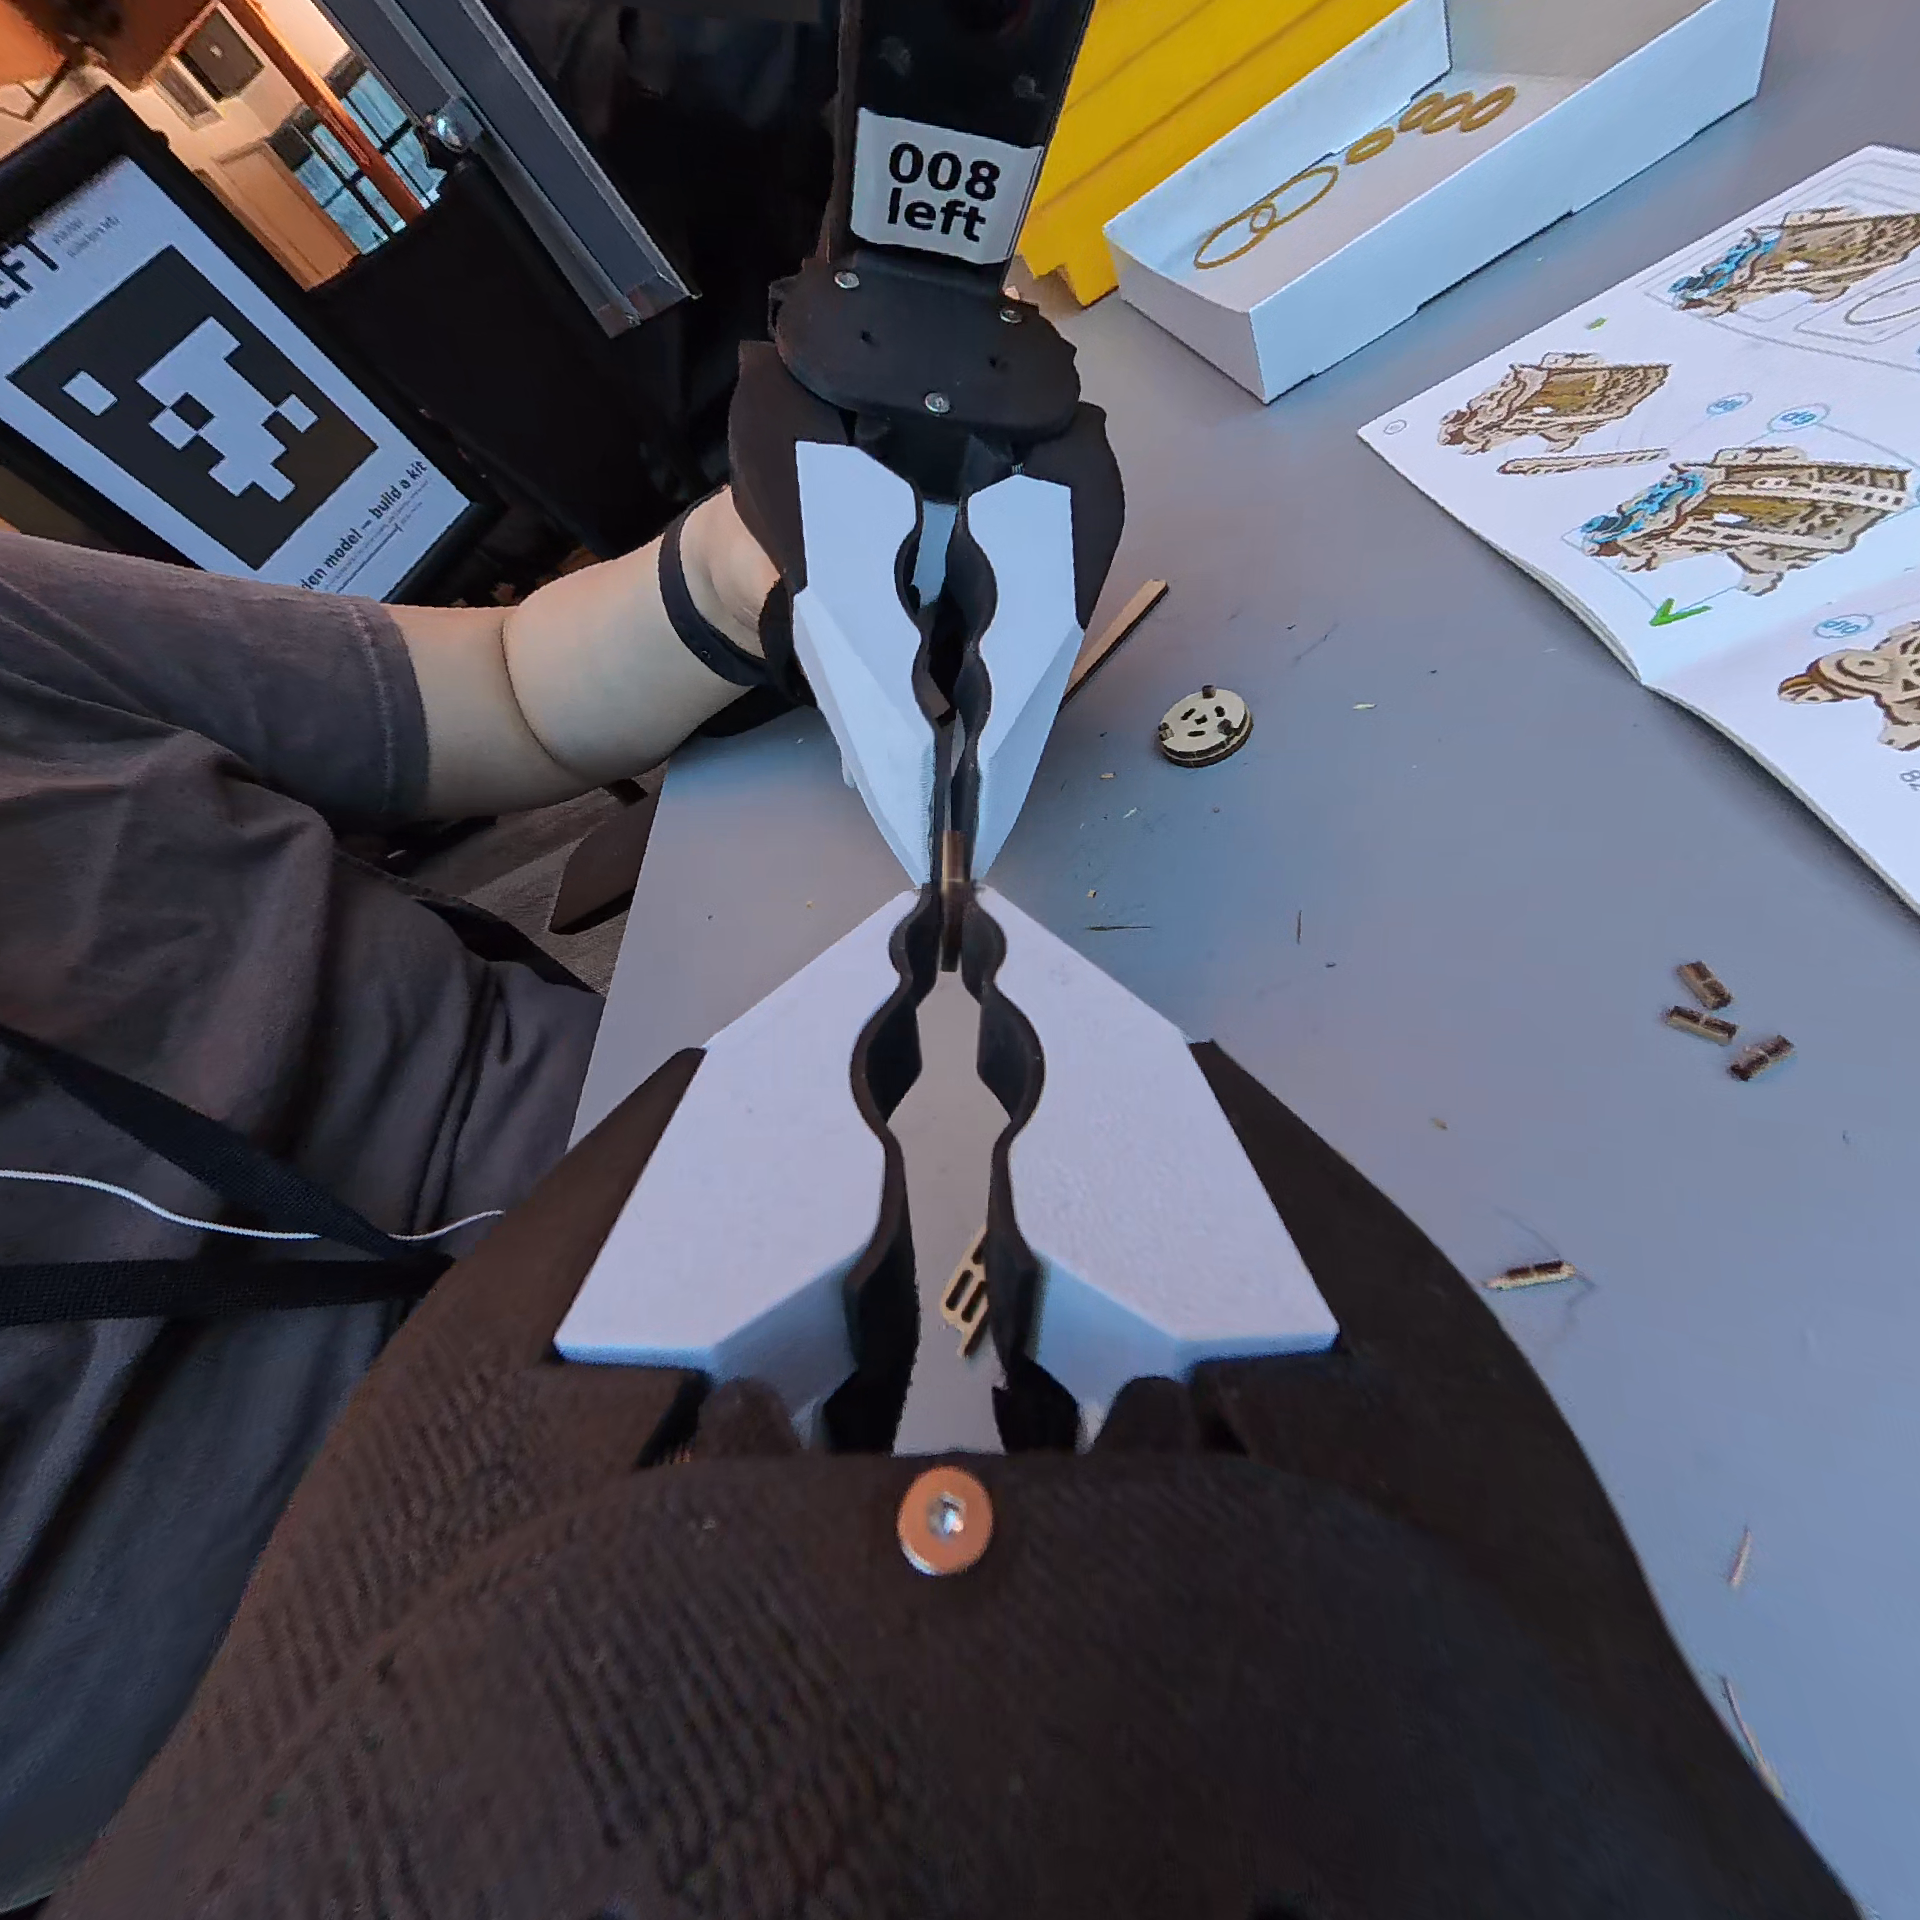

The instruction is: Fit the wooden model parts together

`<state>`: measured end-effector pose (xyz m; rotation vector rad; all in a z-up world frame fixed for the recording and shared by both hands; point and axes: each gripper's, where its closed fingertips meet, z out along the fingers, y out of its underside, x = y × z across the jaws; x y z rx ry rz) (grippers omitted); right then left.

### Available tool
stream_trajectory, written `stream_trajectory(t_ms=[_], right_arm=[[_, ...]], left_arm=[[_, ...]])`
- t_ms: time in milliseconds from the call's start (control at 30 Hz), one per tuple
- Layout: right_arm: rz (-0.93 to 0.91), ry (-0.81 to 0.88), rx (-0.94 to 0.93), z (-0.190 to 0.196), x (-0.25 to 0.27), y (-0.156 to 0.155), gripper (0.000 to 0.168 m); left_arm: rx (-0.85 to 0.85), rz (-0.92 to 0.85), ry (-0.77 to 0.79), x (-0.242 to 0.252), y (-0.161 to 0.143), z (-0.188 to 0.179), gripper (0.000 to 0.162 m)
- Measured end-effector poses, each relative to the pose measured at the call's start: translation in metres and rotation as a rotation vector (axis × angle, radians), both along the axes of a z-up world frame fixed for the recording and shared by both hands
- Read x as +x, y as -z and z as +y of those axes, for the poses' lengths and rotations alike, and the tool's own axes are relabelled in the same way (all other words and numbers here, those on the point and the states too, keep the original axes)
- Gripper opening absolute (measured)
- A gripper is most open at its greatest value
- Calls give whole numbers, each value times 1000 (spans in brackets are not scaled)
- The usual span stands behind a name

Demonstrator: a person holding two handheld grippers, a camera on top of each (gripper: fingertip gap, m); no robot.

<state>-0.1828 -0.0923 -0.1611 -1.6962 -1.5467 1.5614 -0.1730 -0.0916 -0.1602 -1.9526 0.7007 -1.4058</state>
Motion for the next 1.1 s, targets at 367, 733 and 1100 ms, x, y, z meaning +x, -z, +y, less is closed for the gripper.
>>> stream_trajectory(t_ms=[367, 733, 1100], right_arm=[[22, -7, -81, 0, 1, -6, 1], [11, 2, -117, 2, 1, -2, 2], [43, 23, -211, 5, 1, -10, 1]], left_arm=[[92, 36, 8, 3, -3, -2, 2], [87, 54, -2, 3, 1, 0, 1], [54, -40, -19, 2, -8, 3, 1]])
